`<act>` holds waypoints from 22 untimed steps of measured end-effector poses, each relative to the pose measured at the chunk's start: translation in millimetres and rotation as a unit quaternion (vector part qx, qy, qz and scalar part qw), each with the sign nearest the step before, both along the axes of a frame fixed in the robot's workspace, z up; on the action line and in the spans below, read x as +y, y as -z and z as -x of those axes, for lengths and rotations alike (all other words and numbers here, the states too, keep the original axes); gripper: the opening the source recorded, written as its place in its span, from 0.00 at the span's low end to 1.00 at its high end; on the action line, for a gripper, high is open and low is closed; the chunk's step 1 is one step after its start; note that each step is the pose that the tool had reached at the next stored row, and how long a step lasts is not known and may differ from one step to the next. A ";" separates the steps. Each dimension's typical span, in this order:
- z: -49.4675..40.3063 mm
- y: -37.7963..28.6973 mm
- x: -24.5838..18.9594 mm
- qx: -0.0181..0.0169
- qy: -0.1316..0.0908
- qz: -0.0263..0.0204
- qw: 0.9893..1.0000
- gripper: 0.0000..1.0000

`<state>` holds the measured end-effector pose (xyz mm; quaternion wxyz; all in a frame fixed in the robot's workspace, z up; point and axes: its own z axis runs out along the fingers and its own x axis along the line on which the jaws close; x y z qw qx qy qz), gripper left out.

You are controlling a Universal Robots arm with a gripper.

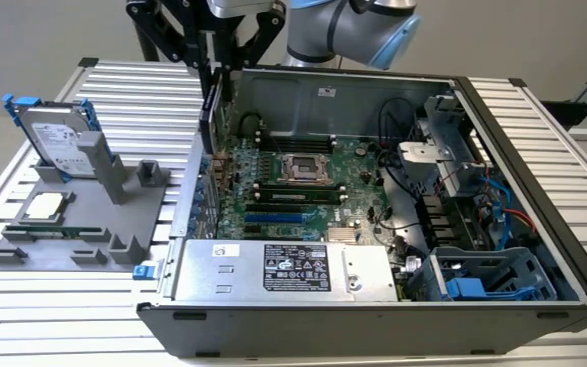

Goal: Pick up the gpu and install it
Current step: 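Pick up the gpu and move the gpu toward the slot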

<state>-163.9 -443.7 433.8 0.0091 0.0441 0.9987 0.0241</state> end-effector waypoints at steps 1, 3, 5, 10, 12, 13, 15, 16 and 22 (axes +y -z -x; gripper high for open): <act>-0.8 0.0 0.0 0.000 0.000 0.000 1.000 0.00; -2.6 -0.2 0.0 0.000 0.000 0.000 1.000 0.00; -4.3 -0.3 0.0 0.000 0.000 0.000 1.000 0.00; -8.5 -0.5 0.0 0.000 0.000 0.000 1.000 0.00; -10.3 -0.6 0.0 0.000 0.000 0.000 1.000 0.00; -11.1 -0.7 0.0 0.000 0.000 0.000 1.000 0.00; -12.8 -0.7 0.0 0.000 0.000 0.000 1.000 0.00; -13.5 -0.7 0.0 0.000 0.000 0.000 1.000 0.00; -18.2 -0.9 0.0 0.000 0.000 0.000 1.000 0.00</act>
